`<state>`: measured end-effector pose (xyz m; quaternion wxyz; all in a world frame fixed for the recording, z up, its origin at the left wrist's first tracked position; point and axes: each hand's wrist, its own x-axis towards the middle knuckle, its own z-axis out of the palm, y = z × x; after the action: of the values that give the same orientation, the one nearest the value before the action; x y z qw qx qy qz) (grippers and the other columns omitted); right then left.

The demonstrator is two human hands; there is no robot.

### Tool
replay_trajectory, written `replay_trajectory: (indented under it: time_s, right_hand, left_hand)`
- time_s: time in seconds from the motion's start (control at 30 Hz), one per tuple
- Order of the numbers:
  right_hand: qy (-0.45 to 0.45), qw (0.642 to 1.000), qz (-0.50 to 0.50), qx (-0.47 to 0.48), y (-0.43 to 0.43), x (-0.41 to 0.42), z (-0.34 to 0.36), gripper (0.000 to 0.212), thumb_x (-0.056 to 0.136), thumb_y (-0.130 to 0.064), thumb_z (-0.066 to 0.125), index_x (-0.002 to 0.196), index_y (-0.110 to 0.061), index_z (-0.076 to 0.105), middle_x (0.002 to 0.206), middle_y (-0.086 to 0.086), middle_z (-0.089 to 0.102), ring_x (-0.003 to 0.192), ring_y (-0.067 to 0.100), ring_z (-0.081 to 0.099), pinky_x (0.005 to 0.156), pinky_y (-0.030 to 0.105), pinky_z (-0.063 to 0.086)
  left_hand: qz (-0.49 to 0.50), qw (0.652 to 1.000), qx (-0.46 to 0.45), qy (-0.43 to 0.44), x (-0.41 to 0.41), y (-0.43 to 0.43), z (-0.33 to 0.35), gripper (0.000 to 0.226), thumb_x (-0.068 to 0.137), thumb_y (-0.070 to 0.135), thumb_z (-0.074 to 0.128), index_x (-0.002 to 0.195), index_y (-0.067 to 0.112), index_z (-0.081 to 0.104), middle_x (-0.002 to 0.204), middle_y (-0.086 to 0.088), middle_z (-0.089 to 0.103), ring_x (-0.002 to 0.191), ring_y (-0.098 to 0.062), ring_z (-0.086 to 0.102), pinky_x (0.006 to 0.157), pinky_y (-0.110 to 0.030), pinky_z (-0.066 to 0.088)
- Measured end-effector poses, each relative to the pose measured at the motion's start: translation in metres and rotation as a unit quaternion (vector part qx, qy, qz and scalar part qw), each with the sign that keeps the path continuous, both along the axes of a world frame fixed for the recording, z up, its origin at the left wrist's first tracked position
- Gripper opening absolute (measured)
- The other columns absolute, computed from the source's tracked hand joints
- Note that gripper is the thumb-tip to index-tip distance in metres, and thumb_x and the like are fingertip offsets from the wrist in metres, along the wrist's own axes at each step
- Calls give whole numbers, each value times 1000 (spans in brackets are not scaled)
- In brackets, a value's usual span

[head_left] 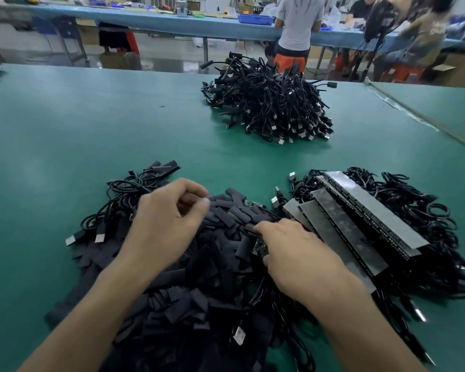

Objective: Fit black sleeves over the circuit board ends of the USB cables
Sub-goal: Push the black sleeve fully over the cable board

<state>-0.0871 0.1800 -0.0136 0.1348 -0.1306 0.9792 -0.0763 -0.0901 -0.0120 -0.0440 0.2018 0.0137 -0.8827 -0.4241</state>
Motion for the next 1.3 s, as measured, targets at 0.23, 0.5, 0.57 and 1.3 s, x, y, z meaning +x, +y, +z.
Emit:
replay_trajectory:
  time_s: [0.23,0.5,0.57,1.3]
  right_hand:
    - [115,980,-6,-163,7,-10,2,31,86,-14,56,110,-32,61,100,-4,62,99,24,58,82,37,50]
    - [104,910,26,-400,16,-26,0,22,72,-20,84,78,-26,64,67,-10,66,61,1,58,58,14,43]
    - [60,901,20,-428,14,-29,-9,16,77,-25,83,76,-22,67,63,-9,65,54,0,53,57,19,42]
    - [-110,687,-60,-715,-14,-22,-33,15,70,-29,79,73,-15,74,71,5,72,65,11,67,63,20,53]
  left_hand:
    - [-136,982,114,-62,7,37,-13,12,86,20,76,90,29,69,78,13,72,70,-5,67,67,-17,50]
    - [-201,935,289,-49,5,38,-18,13,81,31,66,82,18,68,67,8,63,58,-5,50,54,-15,42]
    - [-189,925,326,-46,5,36,-21,7,80,29,67,79,23,71,67,9,63,56,-4,52,53,-16,45]
    - [-215,888,398,-81,1,25,-29,27,79,42,75,80,16,72,81,-13,56,76,-22,49,68,-26,48]
